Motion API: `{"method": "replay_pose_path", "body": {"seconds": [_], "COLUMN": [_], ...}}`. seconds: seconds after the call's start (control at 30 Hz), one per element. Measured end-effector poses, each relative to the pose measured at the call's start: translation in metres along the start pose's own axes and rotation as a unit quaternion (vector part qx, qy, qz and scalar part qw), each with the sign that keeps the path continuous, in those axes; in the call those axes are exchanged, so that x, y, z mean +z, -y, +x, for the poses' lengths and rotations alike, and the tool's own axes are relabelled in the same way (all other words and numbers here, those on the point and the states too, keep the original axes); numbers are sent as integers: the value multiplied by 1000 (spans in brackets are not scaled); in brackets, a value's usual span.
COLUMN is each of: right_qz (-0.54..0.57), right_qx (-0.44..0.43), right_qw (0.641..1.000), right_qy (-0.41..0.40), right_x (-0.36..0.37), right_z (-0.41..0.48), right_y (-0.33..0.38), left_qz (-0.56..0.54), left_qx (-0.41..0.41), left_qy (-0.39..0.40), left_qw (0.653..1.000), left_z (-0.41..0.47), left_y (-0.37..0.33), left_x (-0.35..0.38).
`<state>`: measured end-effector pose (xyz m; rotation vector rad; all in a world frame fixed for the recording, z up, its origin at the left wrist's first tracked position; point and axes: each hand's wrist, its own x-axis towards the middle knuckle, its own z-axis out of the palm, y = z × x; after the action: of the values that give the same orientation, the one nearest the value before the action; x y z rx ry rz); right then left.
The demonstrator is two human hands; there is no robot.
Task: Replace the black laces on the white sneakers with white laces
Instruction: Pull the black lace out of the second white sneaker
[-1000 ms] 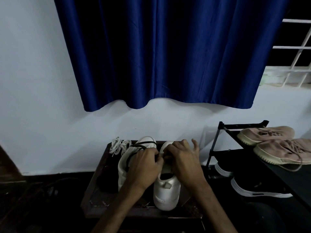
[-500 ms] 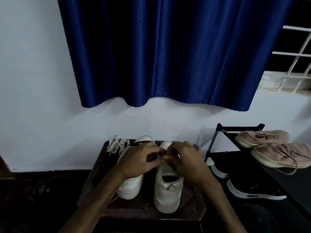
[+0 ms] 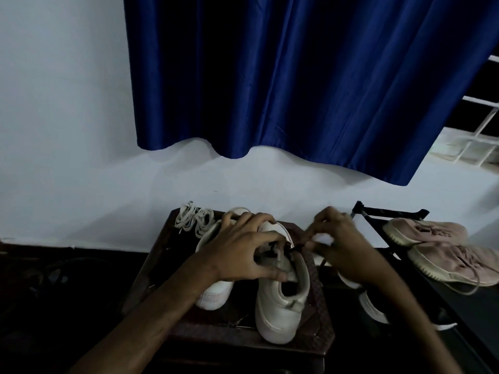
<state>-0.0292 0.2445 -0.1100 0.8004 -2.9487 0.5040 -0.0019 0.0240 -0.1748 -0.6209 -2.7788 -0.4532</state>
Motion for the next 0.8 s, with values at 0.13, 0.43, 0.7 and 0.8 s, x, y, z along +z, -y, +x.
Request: {"method": "replay_pose_path", "body": {"seconds": [0.13,0.43,0.7,0.8], "right_qz": [30,-114,39,-50], "right_qx": [19,-40,73,48], "right_qw": [999,991,977,983], "right_qy": [-14,51,-197,-171], "right_x": [-4,31,-9,-3], "right_z": [-3,5,-1,-1], "right_y": [-17,29,-18,-5], "left_qz": [-23,-59,-31,-29], "left_qx": [7,-2,-4,-5], "left_qy": [-19,-33,-35,-45], "left_qw": [1000,998,999,999], "left_z": [-2,-2,-2,-1], "left_y": [4,7,3,4], "left_x": [1,2,2,2]}}
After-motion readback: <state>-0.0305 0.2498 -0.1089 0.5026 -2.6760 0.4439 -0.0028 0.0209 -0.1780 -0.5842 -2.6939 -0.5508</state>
